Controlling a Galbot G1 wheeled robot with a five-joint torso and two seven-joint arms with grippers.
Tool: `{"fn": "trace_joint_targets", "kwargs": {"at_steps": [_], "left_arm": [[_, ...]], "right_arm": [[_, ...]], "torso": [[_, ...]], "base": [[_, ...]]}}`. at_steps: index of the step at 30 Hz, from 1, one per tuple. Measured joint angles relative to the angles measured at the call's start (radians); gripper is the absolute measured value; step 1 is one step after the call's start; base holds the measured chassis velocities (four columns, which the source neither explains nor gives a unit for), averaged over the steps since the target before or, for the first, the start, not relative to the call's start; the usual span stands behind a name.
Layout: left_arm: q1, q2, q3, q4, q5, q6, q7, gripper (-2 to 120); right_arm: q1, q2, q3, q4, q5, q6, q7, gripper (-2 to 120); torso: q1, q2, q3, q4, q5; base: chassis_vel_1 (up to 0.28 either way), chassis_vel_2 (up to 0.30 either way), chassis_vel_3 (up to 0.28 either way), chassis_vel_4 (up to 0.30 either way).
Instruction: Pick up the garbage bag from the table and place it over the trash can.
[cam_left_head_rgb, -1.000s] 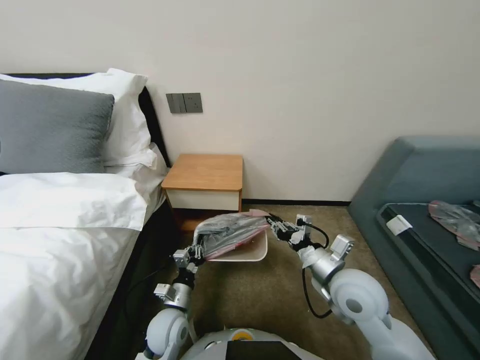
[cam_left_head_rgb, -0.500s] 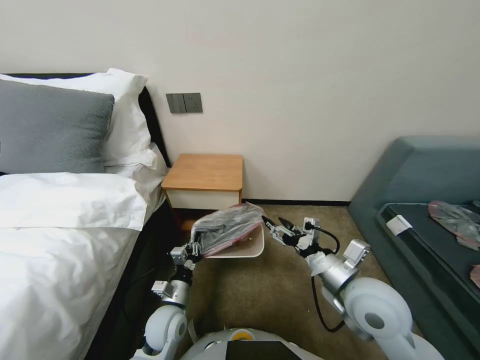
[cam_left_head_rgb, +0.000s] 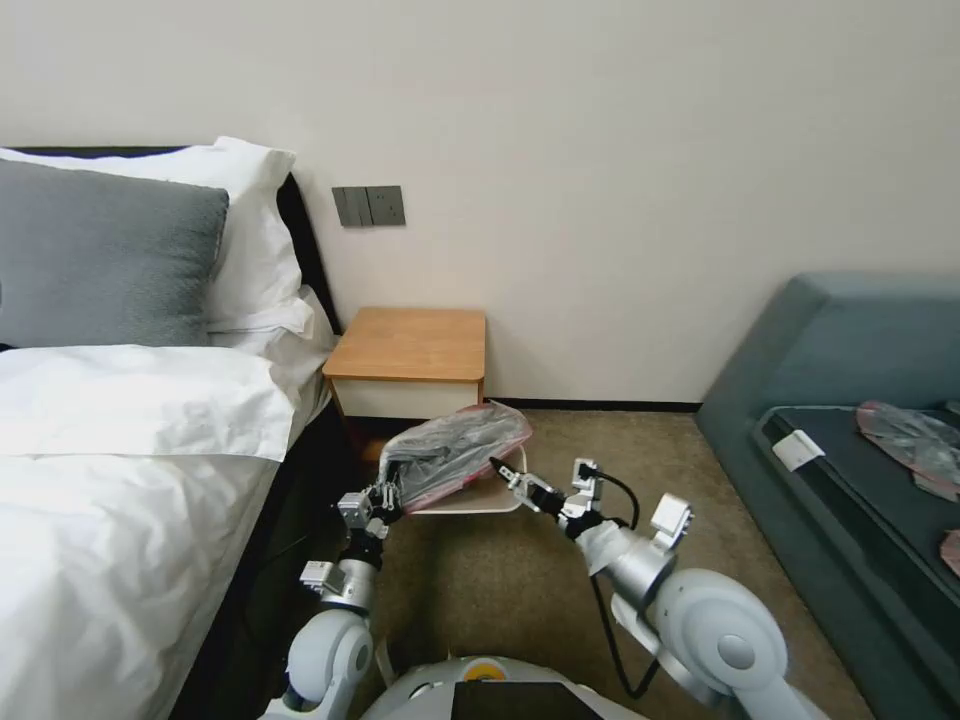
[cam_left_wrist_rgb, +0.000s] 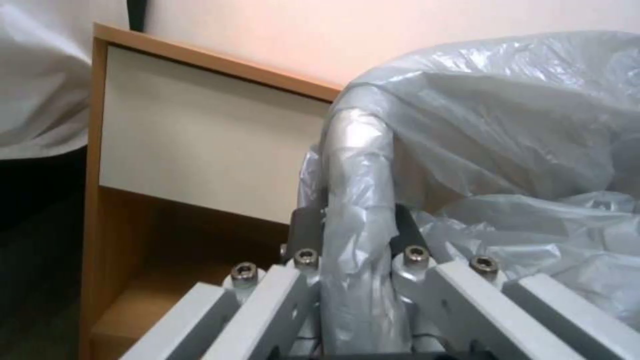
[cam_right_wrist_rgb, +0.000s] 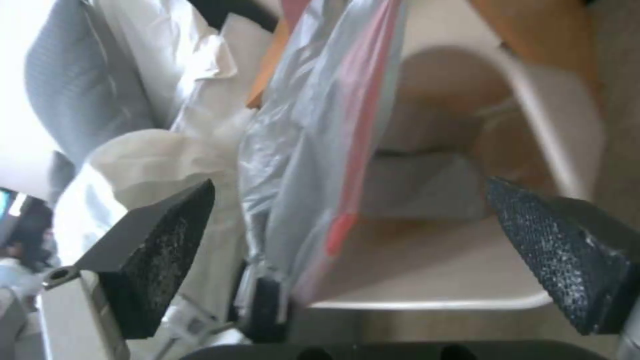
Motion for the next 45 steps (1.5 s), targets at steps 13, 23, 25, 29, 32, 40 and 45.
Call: {"fn": "trace_joint_targets", "kwargs": {"at_steps": [13,23,25,29,32,40,45], "left_arm": [[0.002,-0.001,0.004,-0.007,0.000,0.001,0.001,5],[0.005,-0.005,0.008,-0.015,-0.001,0.004,0.003,5],[0.006,-0.005,0.008,-0.015,-0.001,0.004,0.004,5],[0.009,-0.005,0.008,-0.017,-0.001,0.004,0.006,5],[0.012,-0.005,0.008,-0.018,-0.001,0.004,0.007,5],[0.016,-0.006,0.014,-0.020,0.003,0.004,0.009,5],[0.018,-0.010,0.023,-0.021,0.004,0.004,0.009,5]], "right_arm": [[0.044,0.042,-0.048,-0.015,-0.003,0.022,0.006,100],[0.066,0.057,-0.066,-0.054,-0.026,0.041,0.006,96],[0.068,0.057,-0.069,-0.057,-0.030,0.042,0.006,96],[0.070,0.056,-0.078,-0.065,-0.043,0.043,0.004,86],[0.070,0.055,-0.080,-0.069,-0.052,0.044,-0.002,76],[0.071,0.054,-0.076,-0.083,-0.081,0.051,-0.019,43],[0.062,0.054,-0.070,-0.083,-0.087,0.053,-0.024,24]], "torso": [[0.000,0.000,0.000,0.0000,0.0001],[0.000,0.000,0.000,-0.0001,0.0001],[0.000,0.000,0.000,-0.0001,0.0001],[0.000,0.000,0.000,-0.0001,0.0001],[0.000,0.000,0.000,-0.0001,0.0001],[0.000,0.000,0.000,-0.0001,0.0002],[0.000,0.000,0.000,-0.0001,0.0001]], "base": [[0.000,0.000,0.000,0.000],[0.000,0.000,0.000,0.000],[0.000,0.000,0.000,0.000],[0.000,0.000,0.000,0.000],[0.000,0.000,0.000,0.000],[0.000,0.000,0.000,0.000],[0.000,0.000,0.000,0.000]]}}
